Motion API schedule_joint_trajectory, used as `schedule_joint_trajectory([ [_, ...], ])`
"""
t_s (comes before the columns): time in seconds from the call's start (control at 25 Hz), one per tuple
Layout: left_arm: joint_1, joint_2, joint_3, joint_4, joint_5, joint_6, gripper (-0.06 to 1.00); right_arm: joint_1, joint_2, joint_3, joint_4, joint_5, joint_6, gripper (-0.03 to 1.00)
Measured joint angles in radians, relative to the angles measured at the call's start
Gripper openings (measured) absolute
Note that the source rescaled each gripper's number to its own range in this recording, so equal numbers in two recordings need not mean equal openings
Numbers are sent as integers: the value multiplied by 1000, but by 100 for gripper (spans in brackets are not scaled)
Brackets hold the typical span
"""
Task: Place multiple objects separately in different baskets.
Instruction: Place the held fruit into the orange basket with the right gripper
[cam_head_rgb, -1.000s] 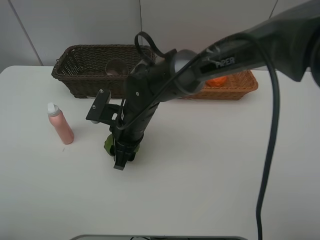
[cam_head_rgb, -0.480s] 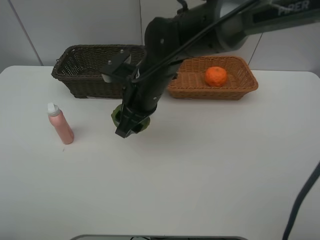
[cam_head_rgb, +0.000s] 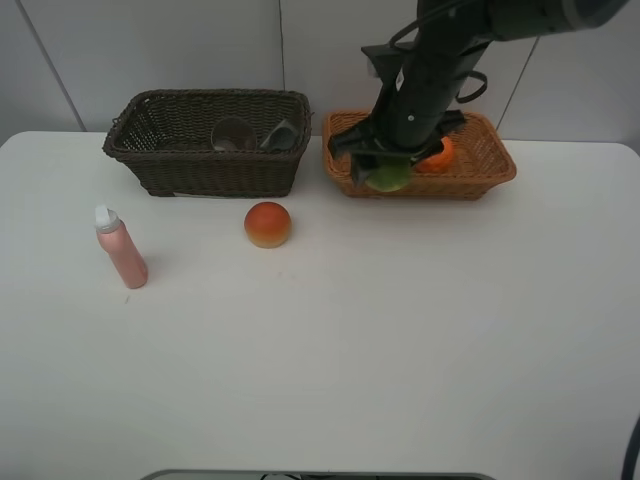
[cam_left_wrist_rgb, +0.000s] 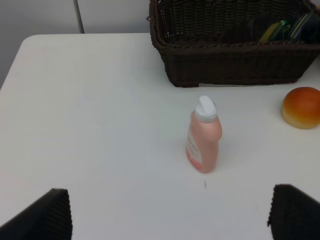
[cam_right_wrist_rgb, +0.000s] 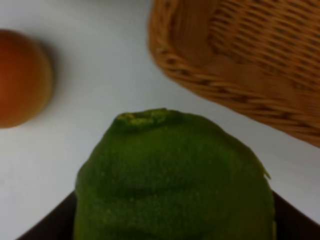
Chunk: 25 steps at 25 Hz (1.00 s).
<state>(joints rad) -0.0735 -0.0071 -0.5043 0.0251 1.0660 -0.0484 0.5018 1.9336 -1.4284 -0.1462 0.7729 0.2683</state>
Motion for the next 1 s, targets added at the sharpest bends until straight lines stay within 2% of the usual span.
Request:
schedule_joint_trajectory([
  [0.24,0,0,0,0,0,0,100,-70,0,-42,-51,-51,62,75],
  [0.72,0,0,0,0,0,0,100,-82,183,-260,-80,-84,64,75],
  [1.0,0,0,0,0,0,0,100,-98,251,-275,-83,-115,64,75],
])
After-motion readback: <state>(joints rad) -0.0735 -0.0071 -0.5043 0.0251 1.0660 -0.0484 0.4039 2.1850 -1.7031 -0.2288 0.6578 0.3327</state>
